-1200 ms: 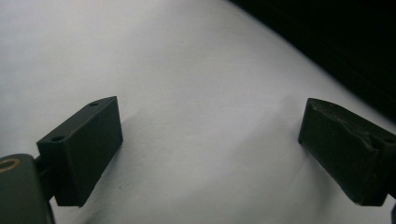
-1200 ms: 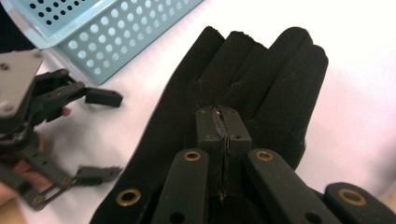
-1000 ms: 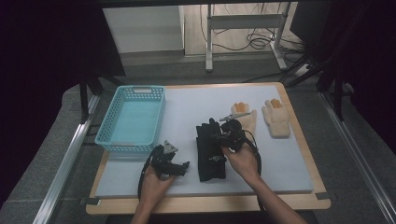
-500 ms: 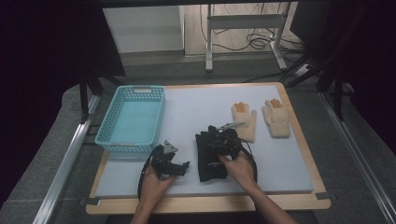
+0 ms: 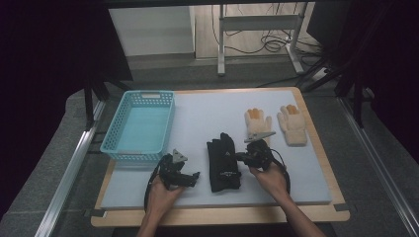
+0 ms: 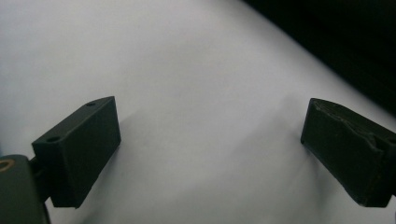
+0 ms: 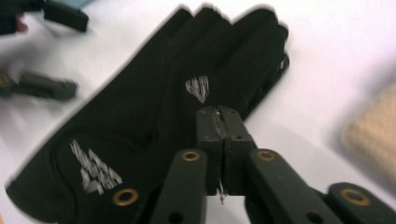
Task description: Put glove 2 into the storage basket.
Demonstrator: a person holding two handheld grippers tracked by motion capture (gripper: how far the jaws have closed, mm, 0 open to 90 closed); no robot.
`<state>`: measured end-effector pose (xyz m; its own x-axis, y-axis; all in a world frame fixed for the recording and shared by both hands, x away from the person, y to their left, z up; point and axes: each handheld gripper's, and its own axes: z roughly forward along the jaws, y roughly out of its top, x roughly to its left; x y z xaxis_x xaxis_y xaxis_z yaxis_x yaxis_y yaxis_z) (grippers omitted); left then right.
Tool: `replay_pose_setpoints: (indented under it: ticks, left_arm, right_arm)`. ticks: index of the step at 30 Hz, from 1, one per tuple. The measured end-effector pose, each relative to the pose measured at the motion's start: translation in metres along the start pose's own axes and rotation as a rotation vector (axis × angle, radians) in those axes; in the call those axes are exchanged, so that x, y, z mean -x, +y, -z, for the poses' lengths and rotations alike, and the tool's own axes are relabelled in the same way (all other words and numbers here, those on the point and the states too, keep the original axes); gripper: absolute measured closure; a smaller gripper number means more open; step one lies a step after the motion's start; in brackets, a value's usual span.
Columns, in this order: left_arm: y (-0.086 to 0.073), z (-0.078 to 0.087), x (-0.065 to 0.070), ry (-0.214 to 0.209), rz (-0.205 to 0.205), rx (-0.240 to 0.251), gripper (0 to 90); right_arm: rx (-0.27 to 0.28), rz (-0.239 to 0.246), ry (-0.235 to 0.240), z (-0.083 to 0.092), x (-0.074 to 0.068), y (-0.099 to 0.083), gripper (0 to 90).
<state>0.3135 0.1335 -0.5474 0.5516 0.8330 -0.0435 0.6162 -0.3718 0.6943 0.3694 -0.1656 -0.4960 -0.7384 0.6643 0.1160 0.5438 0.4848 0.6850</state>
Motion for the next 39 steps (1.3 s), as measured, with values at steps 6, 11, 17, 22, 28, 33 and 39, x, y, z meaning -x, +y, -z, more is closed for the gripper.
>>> replay_pose_setpoints:
  ticks: [6,11,17,22,28,33,39]
  left_arm:
    - [-0.011,0.01,-0.005,0.006,0.01,-0.004,4.4]
    - [-0.02,0.017,-0.011,0.011,0.003,-0.01,1.0]
    - [-0.024,0.02,-0.016,-0.003,-0.008,-0.014,0.0]
    - [-0.026,0.023,-0.021,-0.031,-0.032,-0.011,1.4]
    - [-0.027,0.024,-0.024,-0.045,-0.049,-0.007,3.5]
    - [-0.027,0.024,-0.024,-0.043,-0.048,-0.007,3.4]
    - [-0.028,0.024,-0.024,-0.049,-0.04,-0.004,3.3]
  right_arm:
    - [-0.017,0.021,0.02,0.002,-0.001,-0.025,88.6]
    - [-0.011,0.024,0.05,0.005,-0.005,-0.038,88.6]
    - [-0.014,0.034,0.084,-0.002,-0.014,-0.045,88.6]
    - [-0.015,0.041,0.108,-0.007,-0.022,-0.043,88.5]
    - [-0.01,0.072,0.133,-0.019,-0.035,-0.035,88.2]
    - [-0.002,0.089,0.136,-0.029,-0.043,-0.028,88.0]
    - [0.008,0.097,0.142,-0.043,-0.049,-0.018,87.9]
